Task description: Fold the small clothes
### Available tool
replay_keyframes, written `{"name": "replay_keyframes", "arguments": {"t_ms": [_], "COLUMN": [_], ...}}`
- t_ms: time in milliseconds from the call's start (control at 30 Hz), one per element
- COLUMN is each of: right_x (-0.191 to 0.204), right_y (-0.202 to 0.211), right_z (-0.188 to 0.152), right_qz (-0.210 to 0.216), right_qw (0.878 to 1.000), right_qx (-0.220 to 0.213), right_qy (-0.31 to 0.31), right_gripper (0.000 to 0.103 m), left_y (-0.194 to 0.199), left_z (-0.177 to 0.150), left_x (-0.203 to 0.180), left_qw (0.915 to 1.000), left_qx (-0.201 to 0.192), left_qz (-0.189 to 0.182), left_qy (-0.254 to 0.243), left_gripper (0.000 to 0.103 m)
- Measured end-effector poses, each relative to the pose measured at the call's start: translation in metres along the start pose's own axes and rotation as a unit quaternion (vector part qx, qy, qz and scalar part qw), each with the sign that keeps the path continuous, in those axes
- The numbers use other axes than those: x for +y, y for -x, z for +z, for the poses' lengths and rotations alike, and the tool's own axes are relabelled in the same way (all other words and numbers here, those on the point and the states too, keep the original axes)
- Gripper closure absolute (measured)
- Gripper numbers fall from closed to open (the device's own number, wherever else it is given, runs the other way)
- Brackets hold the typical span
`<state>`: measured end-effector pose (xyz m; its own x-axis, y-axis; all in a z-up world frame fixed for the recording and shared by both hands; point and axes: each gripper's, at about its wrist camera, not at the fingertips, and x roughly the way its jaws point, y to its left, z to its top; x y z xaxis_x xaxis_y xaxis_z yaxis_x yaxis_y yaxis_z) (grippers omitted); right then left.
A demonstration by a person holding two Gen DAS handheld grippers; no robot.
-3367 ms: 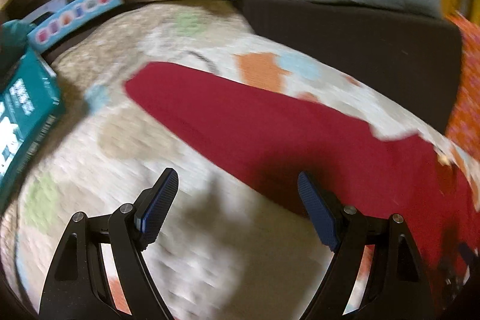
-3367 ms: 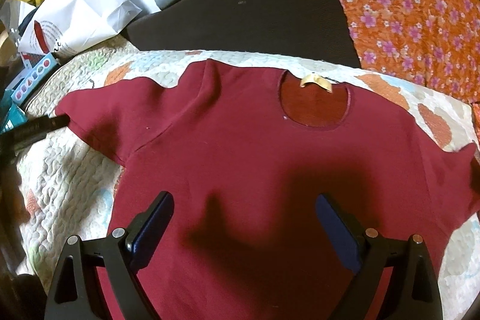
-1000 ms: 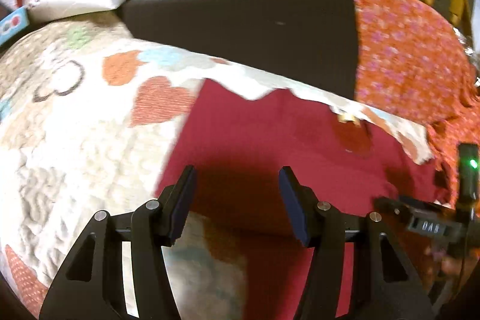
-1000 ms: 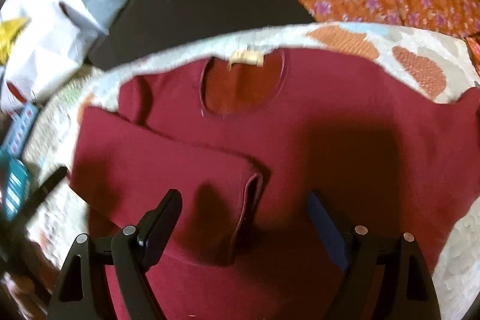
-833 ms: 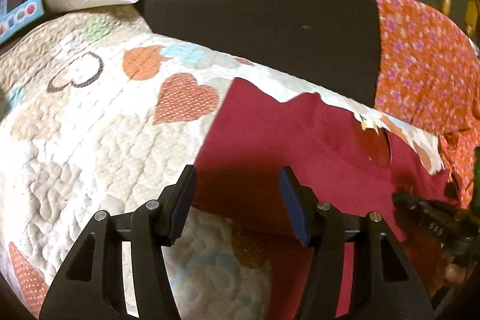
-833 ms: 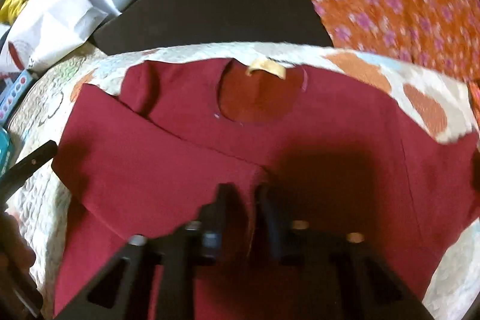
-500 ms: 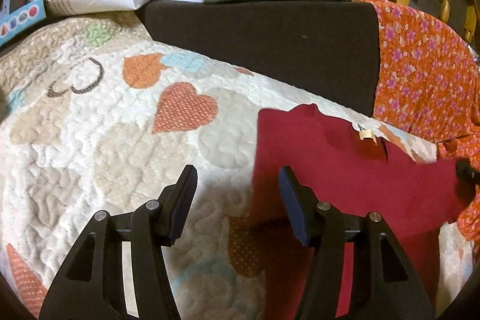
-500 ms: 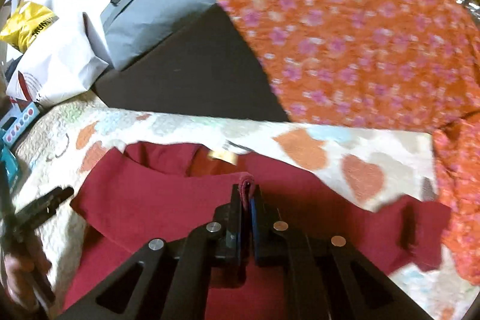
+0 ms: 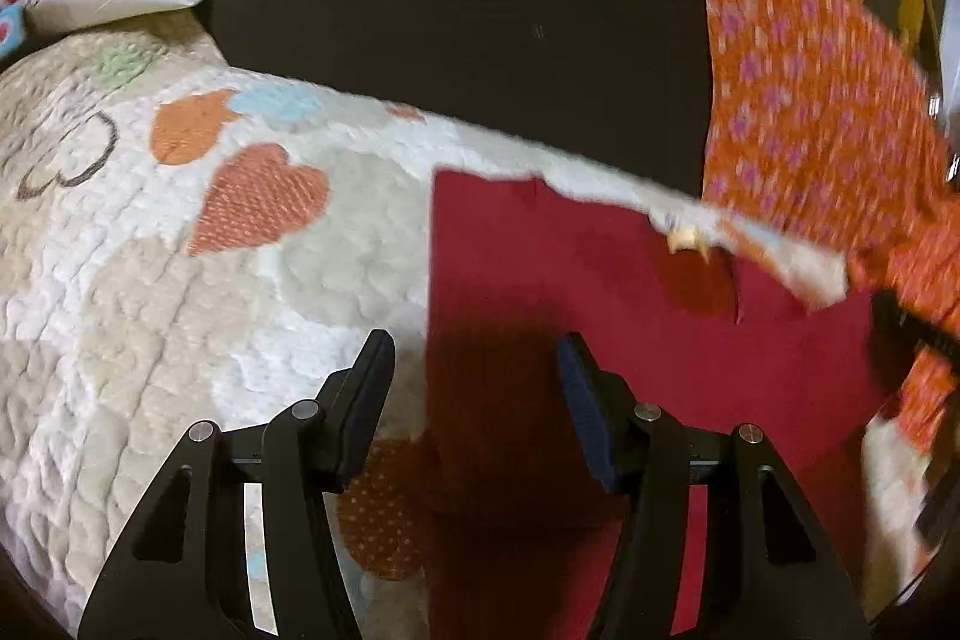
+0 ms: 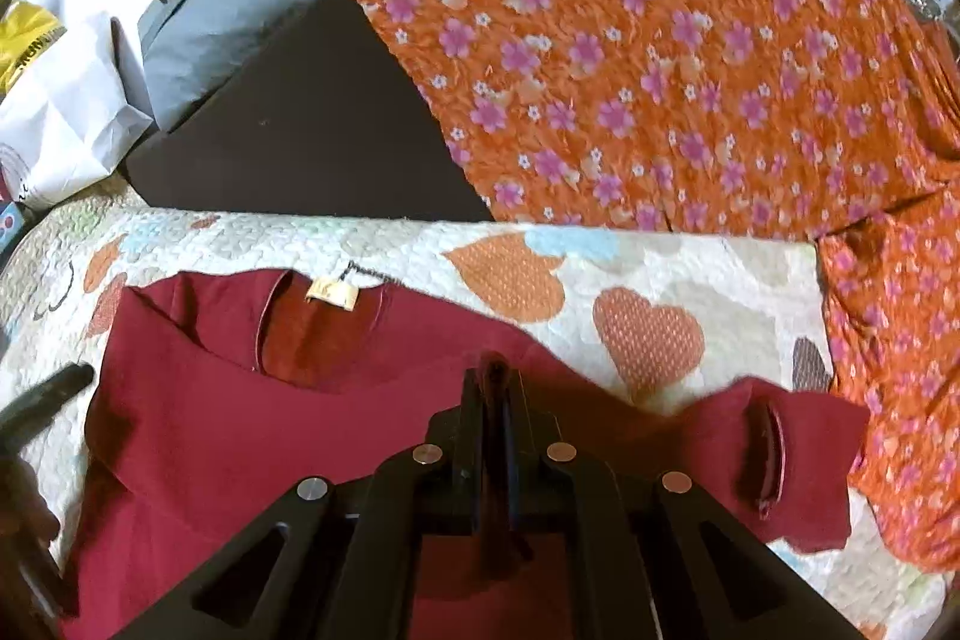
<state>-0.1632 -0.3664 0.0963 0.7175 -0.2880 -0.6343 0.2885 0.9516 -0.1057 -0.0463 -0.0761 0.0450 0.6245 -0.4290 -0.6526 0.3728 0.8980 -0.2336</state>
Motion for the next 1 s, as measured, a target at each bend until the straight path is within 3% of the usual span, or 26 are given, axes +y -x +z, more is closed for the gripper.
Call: {"name": "replay_keyframes", "arguments": {"t_ms": [67, 100, 133, 167, 200, 233, 333, 367, 433, 467, 533, 600, 667, 767, 867, 967, 1000], "right_x": [-0.007, -0.012, -0.016, -0.02, -0.026, -0.033, -0.028, -0.02, 0.001, 0.02, 0.071, 0.117, 0.171, 0.22, 0.238, 0.245, 0.25], "right_y": [-0.011, -0.026, -0.049, -0.068, -0.077, -0.072, -0.041, -0.031, -0.021, -0.019, -0.029, -0.043, -0.061, -0.09, -0.114, -0.127, -0.128], "right_z": [-0.002, -0.005, -0.01, -0.016, -0.02, -0.021, -0.007, 0.0, 0.011, 0.017, 0.026, 0.027, 0.026, 0.023, 0.022, 0.027, 0.025], "right_qz": [-0.008, -0.013, -0.032, -0.058, -0.061, -0.047, -0.083, -0.074, -0.022, 0.03, 0.164, 0.222, 0.242, 0.246, 0.227, 0.264, 0.266], "right_qw": [1.0, 1.0, 0.997, 0.99, 0.986, 0.989, 0.993, 0.995, 0.999, 0.999, 0.985, 0.971, 0.959, 0.947, 0.945, 0.936, 0.933], "right_qx": [0.001, 0.021, 0.074, 0.129, 0.154, 0.141, 0.084, 0.062, 0.039, 0.036, 0.053, 0.067, 0.07, 0.08, 0.085, 0.085, 0.084], "right_qy": [-0.01, -0.005, 0.012, 0.023, 0.02, -0.001, -0.009, -0.007, -0.002, 0.006, 0.032, 0.062, 0.126, 0.189, 0.218, 0.218, 0.23], "right_gripper": [0.098, 0.091, 0.084, 0.084, 0.084, 0.084, 0.079, 0.079, 0.076, 0.074, 0.074, 0.074, 0.074, 0.074, 0.074, 0.075, 0.088], "left_y": [-0.016, -0.022, -0.026, -0.025, -0.024, -0.022, -0.014, -0.011, -0.004, -0.001, 0.0, -0.002, -0.004, -0.002, -0.002, -0.003, -0.003], "left_z": [-0.005, -0.007, -0.007, -0.006, -0.005, -0.004, -0.001, 0.001, 0.002, 0.004, 0.005, 0.005, 0.004, 0.006, 0.007, 0.009, 0.009], "left_x": [-0.003, -0.001, 0.006, 0.012, 0.015, 0.018, 0.024, 0.025, 0.03, 0.033, 0.041, 0.05, 0.056, 0.06, 0.065, 0.066, 0.066], "left_qw": [0.9983, 0.9977, 0.9977, 0.9979, 0.9978, 0.9977, 0.9977, 0.9976, 0.9975, 0.9973, 0.9965, 0.9956, 0.9947, 0.9941, 0.9937, 0.9937, 0.9937], "left_qx": [0.029, 0.043, 0.055, 0.057, 0.057, 0.057, 0.05, 0.048, 0.037, 0.03, 0.026, 0.032, 0.037, 0.03, 0.029, 0.029, 0.029], "left_qz": [0.045, 0.048, 0.039, 0.028, 0.025, 0.026, 0.034, 0.038, 0.051, 0.06, 0.07, 0.069, 0.072, 0.084, 0.076, 0.071, 0.072], "left_qy": [-0.025, -0.022, -0.005, 0.011, 0.02, 0.025, 0.03, 0.032, 0.031, 0.031, 0.038, 0.054, 0.063, 0.063, 0.077, 0.082, 0.081], "left_gripper": [0.047, 0.046, 0.044, 0.044, 0.044, 0.044, 0.044, 0.044, 0.044, 0.044, 0.044, 0.044, 0.044, 0.044, 0.044, 0.044, 0.044]}}
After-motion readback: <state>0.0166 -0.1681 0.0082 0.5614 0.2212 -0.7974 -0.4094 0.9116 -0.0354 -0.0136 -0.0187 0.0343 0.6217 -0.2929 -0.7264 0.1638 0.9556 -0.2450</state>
